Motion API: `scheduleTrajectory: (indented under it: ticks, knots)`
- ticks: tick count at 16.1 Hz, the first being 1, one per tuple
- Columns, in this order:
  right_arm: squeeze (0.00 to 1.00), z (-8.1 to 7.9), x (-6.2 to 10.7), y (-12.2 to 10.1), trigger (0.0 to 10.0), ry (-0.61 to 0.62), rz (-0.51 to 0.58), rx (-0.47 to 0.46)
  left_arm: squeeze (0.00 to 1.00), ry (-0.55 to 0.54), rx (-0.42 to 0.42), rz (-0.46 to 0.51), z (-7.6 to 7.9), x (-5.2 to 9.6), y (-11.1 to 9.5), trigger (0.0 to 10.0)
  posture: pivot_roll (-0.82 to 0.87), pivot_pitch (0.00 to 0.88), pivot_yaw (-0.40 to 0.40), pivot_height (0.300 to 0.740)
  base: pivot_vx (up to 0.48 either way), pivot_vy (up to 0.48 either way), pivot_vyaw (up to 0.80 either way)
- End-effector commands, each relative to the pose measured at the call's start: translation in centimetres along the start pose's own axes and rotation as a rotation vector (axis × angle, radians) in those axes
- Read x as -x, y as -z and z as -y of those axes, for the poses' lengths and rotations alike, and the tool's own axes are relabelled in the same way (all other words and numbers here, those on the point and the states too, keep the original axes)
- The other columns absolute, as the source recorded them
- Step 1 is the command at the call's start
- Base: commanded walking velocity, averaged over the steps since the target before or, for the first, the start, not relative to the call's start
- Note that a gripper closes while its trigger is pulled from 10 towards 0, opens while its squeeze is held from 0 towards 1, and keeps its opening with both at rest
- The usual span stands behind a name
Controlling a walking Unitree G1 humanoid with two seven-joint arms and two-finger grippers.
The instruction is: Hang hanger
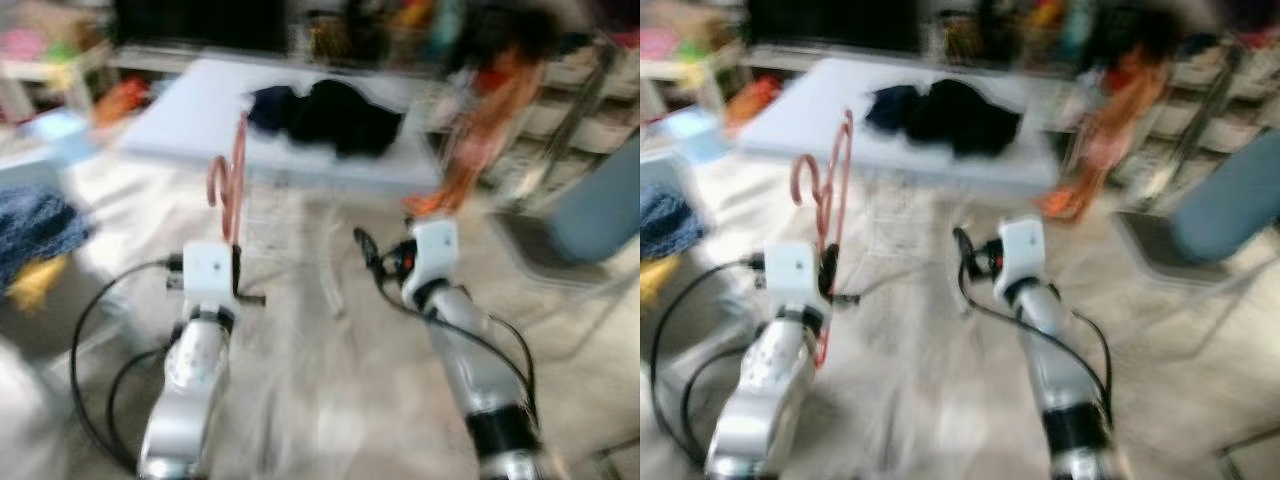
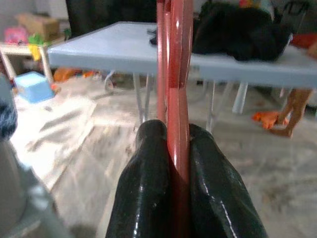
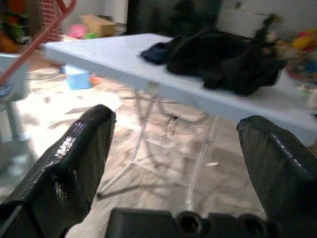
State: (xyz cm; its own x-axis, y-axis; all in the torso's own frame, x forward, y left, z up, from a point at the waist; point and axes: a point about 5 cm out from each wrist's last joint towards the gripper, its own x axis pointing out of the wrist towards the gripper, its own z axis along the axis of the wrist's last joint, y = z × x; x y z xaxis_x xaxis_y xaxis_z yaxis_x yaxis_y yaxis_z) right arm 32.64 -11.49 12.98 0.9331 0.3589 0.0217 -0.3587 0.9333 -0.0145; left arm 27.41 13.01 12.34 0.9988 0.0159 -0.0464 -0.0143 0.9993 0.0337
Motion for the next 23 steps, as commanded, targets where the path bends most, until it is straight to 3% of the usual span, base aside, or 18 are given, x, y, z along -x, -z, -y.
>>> scheduleTrajectory:
  ticks: [1, 3, 5, 7, 8, 12, 14, 15, 18, 23]
  knots:
    - [0.0, 0.7, 0.2, 0.1, 10.0, 0.001, -0.015, 0.007, 0.0, 0.044, -0.008, 0.009, 0.7, -0.4, -0.6, 10.0, -0.03, 0.0, -0.101, 0.74, 0.0, 0.0, 0.0]
    - [0.0, 0.9, 0.2, 0.4, 10.0, -0.04, -0.046, 0.055, 0.0, 0.187, -0.058, -0.127, 1.2, -0.2, 1.7, 10.0, -0.03, 0.0, -0.102, 0.74, 0.0, 0.0, 0.0]
    - [0.0, 1.2, 0.1, 0.4, 10.0, -0.078, -0.07, 0.132, 0.0, 0.251, -0.148, -0.157, 0.6, -0.2, 2.5, 10.0, -0.04, 0.0, -0.101, 0.74, 0.0, 0.0, 0.0]
    - [0.0, 1.8, 0.3, 0.7, 10.0, -0.19, -0.114, 0.285, 0.0, 0.324, -0.168, -0.186, -0.4, -0.4, 2.7, 10.0, -0.04, 0.0, -0.101, 0.74, 0.0, 0.0, 0.0]
    - [0.0, 2.2, 0.3, 0.6, 10.0, -0.195, -0.117, 0.285, 0.0, 0.368, -0.189, -0.208, -0.5, -0.4, 2.9, 10.0, -0.04, 0.0, -0.101, 0.74, 0.0, 0.0, 0.0]
    - [0.0, 4.3, 0.7, 0.1, 10.0, -0.353, -0.161, 0.432, 0.0, 0.716, -0.336, -0.321, -1.4, 1.4, 4.2, 10.0, -0.04, 0.0, -0.103, 0.74, 0.0, 0.0, 0.0]
    - [0.0, 4.5, 0.9, -0.1, 10.0, -0.407, -0.167, 0.483, 0.0, 0.797, -0.377, -0.332, -1.4, 1.9, 4.3, 10.0, -0.04, 0.0, -0.103, 0.74, 0.0, 0.0, 0.0]
    - [0.0, 4.5, 1.5, -0.3, 10.0, -0.574, -0.209, 0.53, 0.0, 0.89, -0.396, -0.335, -1.2, 2.2, 4.1, 10.0, -0.04, 0.0, -0.099, 0.74, 0.0, 0.0, 0.0]
    - [0.0, 5.0, 3.7, 0.2, 10.0, -0.887, -0.375, 0.654, 0.0, 0.945, -0.454, -0.288, -0.8, 1.7, 3.6, 10.0, -0.06, 0.0, -0.092, 0.74, 0.0, 0.0, 0.0]
    - [0.0, 4.9, 3.2, -0.3, 10.0, -0.99, -0.395, 0.729, 0.0, 1.025, -0.442, -0.268, 0.6, 2.0, 3.7, 10.0, -0.07, 0.0, -0.09, 0.74, 0.0, 0.0, 0.0]
